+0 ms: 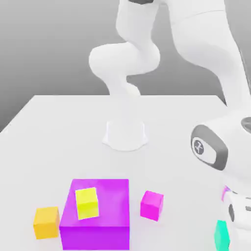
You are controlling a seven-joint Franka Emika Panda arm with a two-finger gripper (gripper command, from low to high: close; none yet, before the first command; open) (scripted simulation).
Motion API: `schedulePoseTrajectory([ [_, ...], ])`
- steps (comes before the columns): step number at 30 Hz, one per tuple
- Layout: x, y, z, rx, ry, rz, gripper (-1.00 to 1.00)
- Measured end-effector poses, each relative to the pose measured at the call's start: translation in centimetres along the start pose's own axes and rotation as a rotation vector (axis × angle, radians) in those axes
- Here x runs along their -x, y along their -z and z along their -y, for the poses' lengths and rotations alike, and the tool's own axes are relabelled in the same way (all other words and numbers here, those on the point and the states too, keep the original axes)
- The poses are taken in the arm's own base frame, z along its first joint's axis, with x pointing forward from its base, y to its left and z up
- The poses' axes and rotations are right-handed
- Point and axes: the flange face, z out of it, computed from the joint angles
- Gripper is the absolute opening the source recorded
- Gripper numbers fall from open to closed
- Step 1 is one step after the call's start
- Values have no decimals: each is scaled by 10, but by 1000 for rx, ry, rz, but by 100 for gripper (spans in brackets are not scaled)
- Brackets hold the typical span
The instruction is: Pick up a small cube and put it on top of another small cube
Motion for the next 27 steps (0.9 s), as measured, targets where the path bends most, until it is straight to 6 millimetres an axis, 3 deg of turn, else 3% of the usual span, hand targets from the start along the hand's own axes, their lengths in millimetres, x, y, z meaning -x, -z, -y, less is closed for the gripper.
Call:
schedulePoseTrajectory([
  [3,1,40,-1,0,-2,0,-100],
  [4,5,53,-14,4,-46,0,-100],
  [7,34,88,-78,21,-269,0,-100],
  [10,76,120,-140,28,-513,-1,-100],
  [12,119,139,-190,27,-712,-1,-100],
  [14,160,156,-224,20,-889,-1,-100],
  [16,198,171,-246,8,-1047,-2,-100],
  [18,217,167,-253,-3,-1131,-1,-100],
  [21,221,129,-253,-5,-1149,-1,-100],
  [22,221,121,-253,-4,-1150,-1,100],
  [27,220,121,-251,-4,-1146,-1,100],
])
